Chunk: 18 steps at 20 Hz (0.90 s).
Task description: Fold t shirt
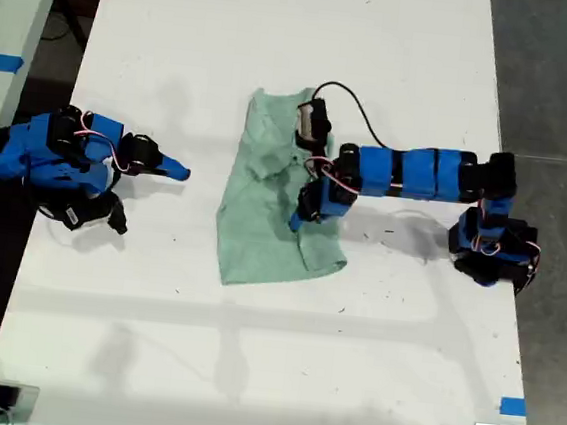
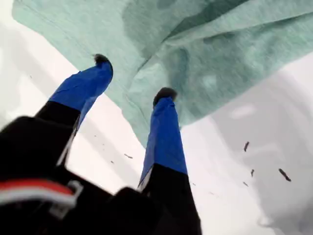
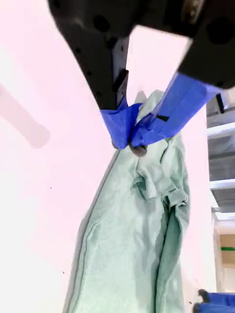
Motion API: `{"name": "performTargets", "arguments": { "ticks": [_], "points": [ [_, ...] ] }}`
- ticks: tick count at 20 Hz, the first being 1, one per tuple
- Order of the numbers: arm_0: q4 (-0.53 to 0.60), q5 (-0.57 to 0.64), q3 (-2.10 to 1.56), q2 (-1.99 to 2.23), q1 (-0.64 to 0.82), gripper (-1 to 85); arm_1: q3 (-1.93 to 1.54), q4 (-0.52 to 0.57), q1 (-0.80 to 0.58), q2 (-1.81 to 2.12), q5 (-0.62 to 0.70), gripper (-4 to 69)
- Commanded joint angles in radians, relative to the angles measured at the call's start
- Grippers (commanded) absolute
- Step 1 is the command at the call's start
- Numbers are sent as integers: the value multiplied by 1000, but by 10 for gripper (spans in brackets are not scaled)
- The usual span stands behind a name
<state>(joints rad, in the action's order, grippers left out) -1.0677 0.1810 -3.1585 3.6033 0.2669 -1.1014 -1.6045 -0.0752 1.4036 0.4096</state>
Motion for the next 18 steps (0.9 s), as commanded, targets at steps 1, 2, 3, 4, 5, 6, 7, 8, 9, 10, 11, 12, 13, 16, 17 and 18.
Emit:
{"name": "performTargets", "arguments": {
  "ticks": [1,2,3,4,5,6,7,8,9,10,11,12,13,16,17,18],
  "points": [
    [-6,-15,6,5,3,0,-118,-67,-35,276,-37,134],
    [-6,-15,6,5,3,0,-215,-63,-48,373,-48,89],
    [-6,-15,6,5,3,0,-331,-46,-60,474,-60,49],
    [-6,-15,6,5,3,0,-479,-9,-74,592,-75,12],
    [-6,-15,6,5,3,0,-637,44,-81,727,-89,10],
    [-6,-15,6,5,3,0,-801,103,-83,861,-110,11],
    [-6,-15,6,5,3,0,-959,166,-69,980,-138,11],
    [-6,-15,6,5,5,0,-1108,225,-51,1077,-170,11],
    [-6,-15,6,5,5,0,-1247,291,-40,1166,-189,11],
    [-6,-17,6,5,5,0,-1378,353,-38,1249,-199,11],
    [-6,-18,6,5,3,0,-1496,400,-41,1333,-204,11],
    [-6,-18,6,5,3,0,-1600,434,-44,1425,-206,11],
    [-6,-18,6,5,3,0,-1695,471,-44,1517,-206,11],
    [-5,-17,6,5,5,0,-1988,486,-34,1924,-221,11],
    [-5,-18,6,5,2,0,-2016,328,-31,2112,-213,11],
    [-6,-18,6,5,0,0,-2008,299,-35,2105,-225,11]
  ]
}}
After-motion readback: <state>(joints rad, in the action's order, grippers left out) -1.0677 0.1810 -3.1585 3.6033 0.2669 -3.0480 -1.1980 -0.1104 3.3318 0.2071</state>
